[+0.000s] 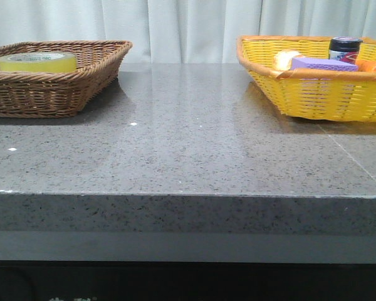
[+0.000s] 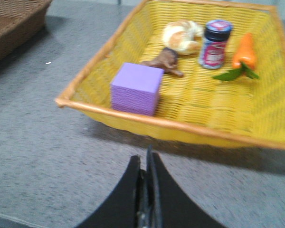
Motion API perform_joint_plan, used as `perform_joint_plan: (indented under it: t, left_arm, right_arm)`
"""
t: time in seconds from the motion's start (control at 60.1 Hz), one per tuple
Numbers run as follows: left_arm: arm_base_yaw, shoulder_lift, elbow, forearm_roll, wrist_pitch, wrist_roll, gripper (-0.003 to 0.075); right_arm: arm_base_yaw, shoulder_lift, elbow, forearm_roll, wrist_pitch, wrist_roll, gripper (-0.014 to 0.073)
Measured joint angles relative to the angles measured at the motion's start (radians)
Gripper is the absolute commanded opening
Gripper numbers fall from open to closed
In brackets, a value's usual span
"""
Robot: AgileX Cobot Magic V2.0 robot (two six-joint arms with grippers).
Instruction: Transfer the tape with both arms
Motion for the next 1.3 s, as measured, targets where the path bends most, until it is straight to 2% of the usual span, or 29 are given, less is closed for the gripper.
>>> perform_joint_plan:
  t: [0.3, 0.483, 0.699, 1.298]
  left_arm:
    - [0.0, 0.0, 0.0, 0.0, 0.0, 0.0, -0.002]
    - [0.0, 0.0, 0.0, 0.0, 0.0, 0.0, -0.002]
    - [0.0, 0.0, 0.0, 0.0, 0.0, 0.0, -0.002]
    - [0.0, 0.0, 0.0, 0.0, 0.0, 0.0, -0.002]
  right_arm:
    - [-0.128, -0.36, 0.351, 0.0, -0.125, 0.0, -0.0067]
    - [-0.129, -0.421, 0.48, 0.024, -0.241, 0.0, -0.0067]
    - [-0.104, -0.422, 0.507, 0.05, -0.353, 0.0, -0.0067]
    - [-0.095, -0.422, 0.507, 0.053, -0.359, 0.0, -0.0067]
